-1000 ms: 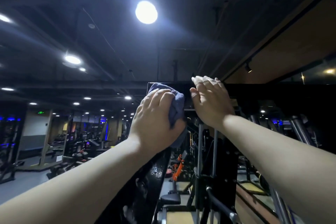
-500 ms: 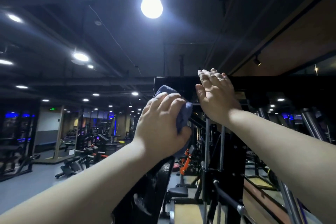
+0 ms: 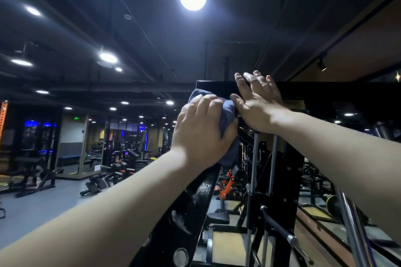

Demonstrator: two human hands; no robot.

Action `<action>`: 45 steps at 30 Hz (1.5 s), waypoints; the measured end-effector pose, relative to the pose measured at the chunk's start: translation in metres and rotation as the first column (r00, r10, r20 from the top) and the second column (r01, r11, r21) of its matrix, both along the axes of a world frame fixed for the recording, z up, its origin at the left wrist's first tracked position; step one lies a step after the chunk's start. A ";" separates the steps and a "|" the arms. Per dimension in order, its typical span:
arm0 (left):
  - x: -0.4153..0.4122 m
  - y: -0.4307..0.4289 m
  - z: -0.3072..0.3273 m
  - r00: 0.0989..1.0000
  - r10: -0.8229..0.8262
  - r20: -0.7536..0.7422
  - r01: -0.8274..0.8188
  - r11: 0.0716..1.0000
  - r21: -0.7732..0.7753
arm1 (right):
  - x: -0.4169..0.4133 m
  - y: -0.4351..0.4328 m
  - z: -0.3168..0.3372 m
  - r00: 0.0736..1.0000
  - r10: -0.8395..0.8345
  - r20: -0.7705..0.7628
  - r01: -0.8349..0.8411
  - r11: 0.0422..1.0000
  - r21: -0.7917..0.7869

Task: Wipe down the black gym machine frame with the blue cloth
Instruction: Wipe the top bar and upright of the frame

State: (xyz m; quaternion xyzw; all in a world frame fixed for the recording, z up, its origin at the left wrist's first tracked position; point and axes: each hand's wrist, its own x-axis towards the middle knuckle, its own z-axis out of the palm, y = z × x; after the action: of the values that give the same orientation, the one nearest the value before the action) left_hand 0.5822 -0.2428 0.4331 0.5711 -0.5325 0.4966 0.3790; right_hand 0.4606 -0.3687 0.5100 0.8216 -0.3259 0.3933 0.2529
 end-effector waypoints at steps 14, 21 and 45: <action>0.005 -0.012 0.013 0.987 0.108 -0.118 -0.100 0.992 0.071 | -0.001 0.011 -0.006 0.996 -0.018 -0.083 0.018 1.000 0.002; 0.015 0.043 -0.080 0.994 0.081 0.067 -0.086 0.993 0.075 | 0.007 0.018 -0.020 0.992 0.067 -0.102 -0.069 0.997 -0.017; 0.004 0.024 -0.059 0.972 -0.007 -0.234 0.006 1.000 -0.008 | 0.025 0.021 -0.019 0.999 0.035 -0.023 -0.034 0.996 0.082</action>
State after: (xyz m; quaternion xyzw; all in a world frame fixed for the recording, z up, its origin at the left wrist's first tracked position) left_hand 0.5866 -0.2193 0.3745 0.6225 -0.4841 0.4267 0.4428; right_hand 0.4853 -0.3478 0.4909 0.8415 -0.3245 0.3740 0.2161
